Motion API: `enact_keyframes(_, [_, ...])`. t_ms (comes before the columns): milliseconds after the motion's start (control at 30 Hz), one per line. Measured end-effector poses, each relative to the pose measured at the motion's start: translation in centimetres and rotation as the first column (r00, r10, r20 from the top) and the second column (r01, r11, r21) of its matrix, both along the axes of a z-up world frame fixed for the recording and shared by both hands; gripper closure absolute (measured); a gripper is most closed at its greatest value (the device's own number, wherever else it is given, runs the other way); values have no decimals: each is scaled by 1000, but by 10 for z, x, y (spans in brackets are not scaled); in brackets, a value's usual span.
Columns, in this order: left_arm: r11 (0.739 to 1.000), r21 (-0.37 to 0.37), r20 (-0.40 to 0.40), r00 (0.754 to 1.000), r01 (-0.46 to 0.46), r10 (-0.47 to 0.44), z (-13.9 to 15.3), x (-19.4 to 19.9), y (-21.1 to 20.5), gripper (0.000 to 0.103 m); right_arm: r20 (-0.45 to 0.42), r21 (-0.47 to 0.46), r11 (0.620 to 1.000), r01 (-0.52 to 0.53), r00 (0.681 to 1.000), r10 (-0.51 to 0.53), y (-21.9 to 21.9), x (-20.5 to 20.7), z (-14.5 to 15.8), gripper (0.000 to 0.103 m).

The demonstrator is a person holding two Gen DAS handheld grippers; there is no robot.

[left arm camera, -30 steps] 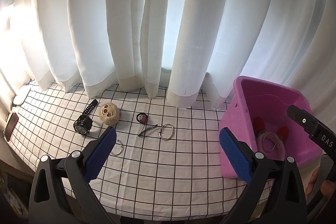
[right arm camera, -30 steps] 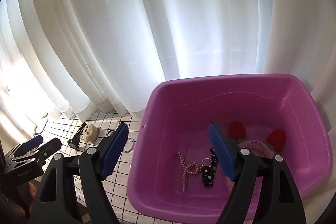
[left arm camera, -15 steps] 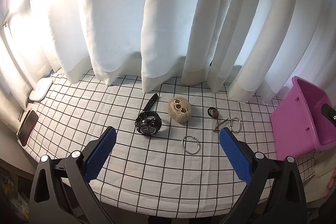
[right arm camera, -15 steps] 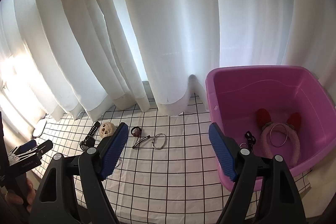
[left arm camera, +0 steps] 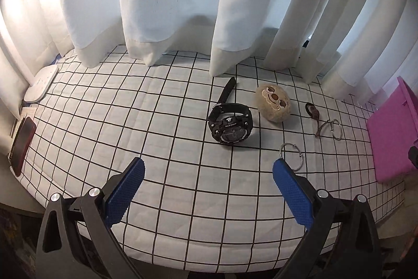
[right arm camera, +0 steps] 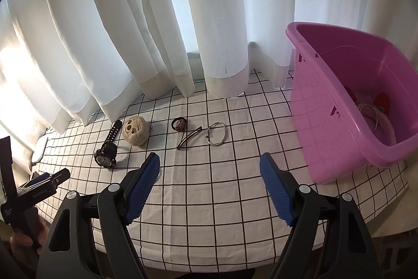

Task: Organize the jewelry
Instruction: 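Grasp the black watch with left tool while right tool grasps the silver clasp bangle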

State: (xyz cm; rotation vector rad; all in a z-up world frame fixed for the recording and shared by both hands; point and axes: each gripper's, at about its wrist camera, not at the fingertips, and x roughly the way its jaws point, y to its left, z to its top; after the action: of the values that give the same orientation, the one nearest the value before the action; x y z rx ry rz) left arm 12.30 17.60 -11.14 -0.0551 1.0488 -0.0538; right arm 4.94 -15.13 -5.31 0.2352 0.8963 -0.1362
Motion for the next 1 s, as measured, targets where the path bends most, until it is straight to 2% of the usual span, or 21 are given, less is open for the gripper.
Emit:
enact_keyframes(267, [1000, 12, -29, 1000, -7, 7, -41, 12, -12, 7, -51, 11, 1000, -11, 999, 11, 2, 16, -47, 28])
enact_keyframes(600, [999, 43, 8, 1000, -21, 21, -72, 34, -31, 7, -82, 19, 999, -26, 996, 27, -4, 51, -112, 28])
enact_keyframes(833, [997, 68, 26, 999, -33, 31, -90, 47, -34, 7, -65, 39, 999, -20, 998, 22, -11, 72, -131, 28])
enact_keyframes(1000, [996, 74, 30, 998, -48, 46, -94, 55, -34, 7, -70, 15, 1000, -16, 997, 17, -16, 87, -137, 28])
